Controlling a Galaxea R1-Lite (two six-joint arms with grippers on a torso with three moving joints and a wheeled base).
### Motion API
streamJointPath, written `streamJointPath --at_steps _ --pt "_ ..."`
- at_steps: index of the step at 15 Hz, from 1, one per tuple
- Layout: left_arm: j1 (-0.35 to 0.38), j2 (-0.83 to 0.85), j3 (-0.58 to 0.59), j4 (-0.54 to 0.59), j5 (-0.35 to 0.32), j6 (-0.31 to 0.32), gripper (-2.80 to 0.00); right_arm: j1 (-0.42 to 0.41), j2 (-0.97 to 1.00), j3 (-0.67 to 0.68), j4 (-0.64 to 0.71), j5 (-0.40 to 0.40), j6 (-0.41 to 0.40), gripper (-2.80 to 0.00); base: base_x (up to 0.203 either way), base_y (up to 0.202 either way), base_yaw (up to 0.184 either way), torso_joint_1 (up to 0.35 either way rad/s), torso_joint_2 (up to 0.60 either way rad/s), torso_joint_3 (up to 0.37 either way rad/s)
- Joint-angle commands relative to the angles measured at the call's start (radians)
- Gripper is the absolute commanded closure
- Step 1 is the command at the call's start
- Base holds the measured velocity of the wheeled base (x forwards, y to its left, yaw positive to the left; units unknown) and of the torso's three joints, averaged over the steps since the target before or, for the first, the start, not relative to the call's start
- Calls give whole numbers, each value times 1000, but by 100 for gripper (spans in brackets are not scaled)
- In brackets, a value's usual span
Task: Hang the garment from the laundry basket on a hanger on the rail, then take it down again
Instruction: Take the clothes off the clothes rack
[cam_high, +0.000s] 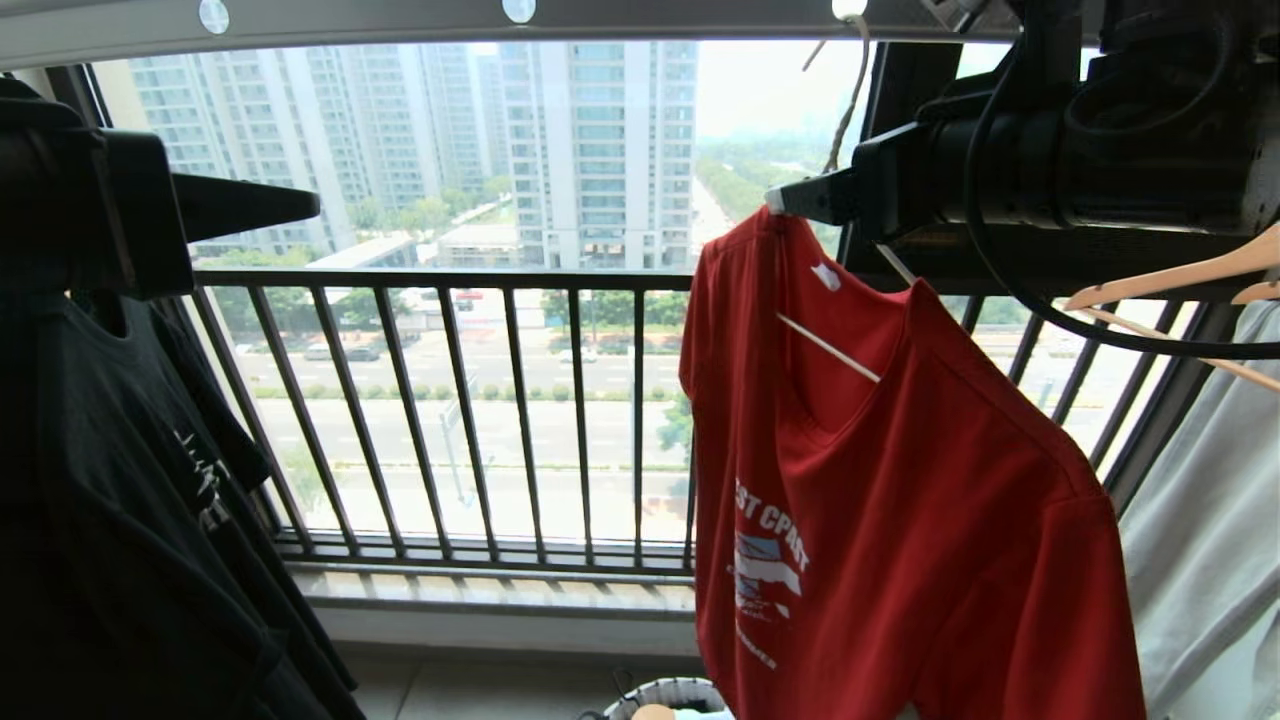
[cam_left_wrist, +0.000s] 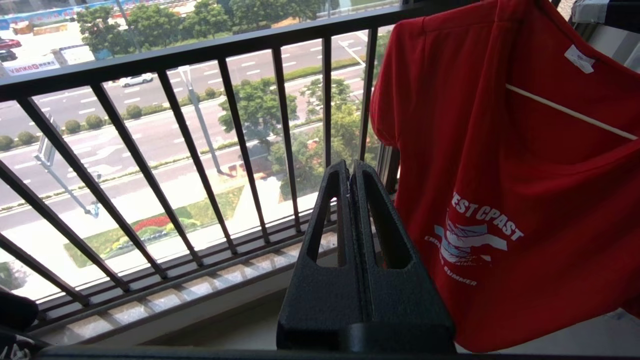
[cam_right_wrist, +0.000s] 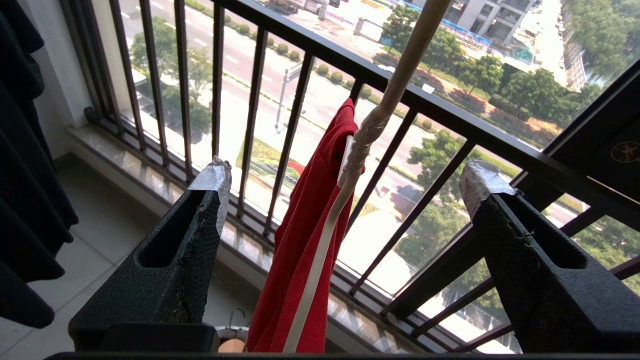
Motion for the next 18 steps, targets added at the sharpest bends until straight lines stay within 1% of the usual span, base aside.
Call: streamJointPath --at_steps 1,5,7,9,10,11,12,13,14,15,17,18 --pt "0 2 1 1 -1 0 0 -1 34 -17 -10 -12 -3 0 0 0 0 0 0 0" --pt "-2 7 1 1 -2 1 0 -2 49 -33 -18 -15 -3 0 0 0 0 0 0 0" --pt "-31 19 1 1 -4 1 0 -2 56 -40 -19 -15 -5 0 0 0 0 0 0 0" --pt "-76 46 5 1 -5 -1 0 -2 69 -57 -19 -13 -5 0 0 0 0 0 0 0" --pt "-110 62 10 -2 -12 -3 0 -2 69 -57 -19 -13 -5 0 0 0 0 0 0 0" --pt "-146 82 13 -5 -44 -13 0 -2 70 -57 -19 -13 -6 0 0 0 0 0 0 0" --pt "-176 112 15 -7 -102 -36 0 -2 74 -57 -19 -13 -6 0 0 0 0 0 0 0" --pt "-198 150 15 -9 -139 -65 0 -2 77 -57 -19 -13 -6 0 0 0 0 0 0 0" --pt "-210 193 15 -21 -155 -85 0 -2 77 -57 -19 -13 -5 0 0 0 0 0 0 0" --pt "-216 245 17 -55 -163 -101 0 -2 75 -57 -19 -13 -5 0 0 0 0 0 0 0" --pt "-221 347 27 -194 -169 -174 0 -2 75 -56 -19 -12 -5 0 0 0 0 0 0 0" --pt "-224 391 33 -286 -171 -221 -280 -2 73 -57 -19 -10 -5 0 0 0 0 0 0 0"
